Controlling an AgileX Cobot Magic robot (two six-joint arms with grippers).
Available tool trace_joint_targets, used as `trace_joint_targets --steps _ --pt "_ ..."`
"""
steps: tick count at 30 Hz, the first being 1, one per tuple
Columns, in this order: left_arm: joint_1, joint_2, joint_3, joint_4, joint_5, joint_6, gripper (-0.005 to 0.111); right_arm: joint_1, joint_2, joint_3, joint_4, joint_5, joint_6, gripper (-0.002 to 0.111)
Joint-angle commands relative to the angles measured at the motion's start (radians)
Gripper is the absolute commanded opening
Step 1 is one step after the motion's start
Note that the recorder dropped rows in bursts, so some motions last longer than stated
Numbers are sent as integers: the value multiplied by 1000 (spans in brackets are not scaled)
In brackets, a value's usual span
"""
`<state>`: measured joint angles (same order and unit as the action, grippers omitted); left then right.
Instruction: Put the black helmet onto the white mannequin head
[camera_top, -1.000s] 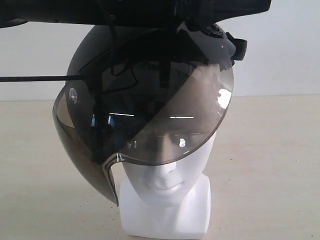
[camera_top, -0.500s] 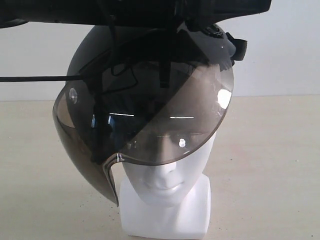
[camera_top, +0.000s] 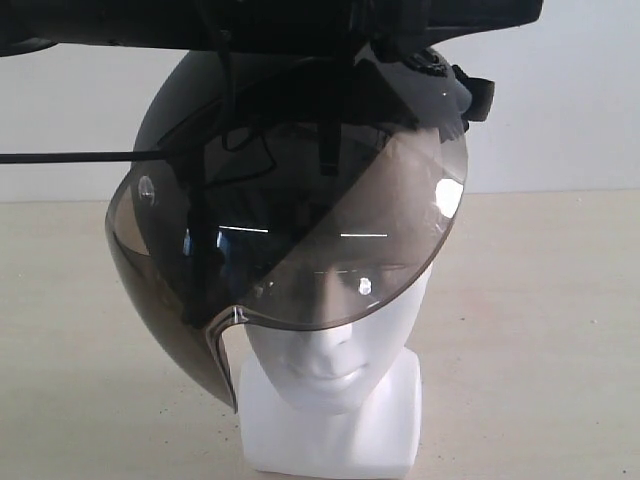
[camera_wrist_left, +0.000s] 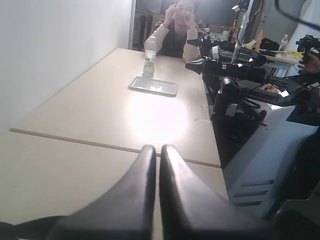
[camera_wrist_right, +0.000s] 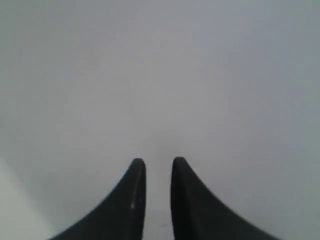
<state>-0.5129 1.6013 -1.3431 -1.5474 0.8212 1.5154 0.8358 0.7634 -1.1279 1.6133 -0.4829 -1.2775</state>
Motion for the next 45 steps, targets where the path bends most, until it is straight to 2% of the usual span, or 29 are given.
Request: trace_joint_targets --steps 1,2,4,8,11,13,14,17,22,26,30,32,36,39,42,45 --pt "1 98 77 139 -54 -108 4 -1 -2 -41 -71 748 -234 1" --pt "1 98 77 139 -41 -108 4 -1 -4 -50 -136 851 -172 1" --pt "1 98 77 139 -31 -108 4 -1 -8 -61 -403 980 130 3" --pt "1 98 77 139 -27 -110 4 -1 -8 -75 -1344 1247 1043 15" --pt "1 98 77 139 -24 -110 4 -1 -14 -82 -1952 1297 1502 20" --pt "1 98 77 139 -24 -120 4 -1 -21 -97 -2201 1277 1737 22" --pt "1 98 77 139 -24 -122 4 -1 -21 -109 -2254 1277 1793 22" --pt "1 98 77 139 -24 -125 4 -1 0 -169 -2300 1374 1830 27" --pt "1 98 77 142 -24 -124 4 -1 113 -254 -2431 1625 1853 46" --pt "1 98 77 143 -24 -124 4 -1 200 -300 -2494 1662 1934 48" --pt "1 98 77 150 -24 -132 4 -7 251 -358 -2647 1704 2044 39" --pt "1 98 77 155 -24 -132 4 -30 245 -372 -2628 1704 2045 34" --pt "1 98 77 155 -17 -132 4 -86 227 -373 -2574 1704 2050 25" --pt "1 98 77 155 -17 -132 4 -110 226 -363 -2465 1687 1948 16" --pt "1 98 77 158 -17 -132 4 -110 226 -335 -2293 1555 1805 0" --pt "1 98 77 158 -17 -132 4 -108 226 -297 -2269 1449 1773 0"
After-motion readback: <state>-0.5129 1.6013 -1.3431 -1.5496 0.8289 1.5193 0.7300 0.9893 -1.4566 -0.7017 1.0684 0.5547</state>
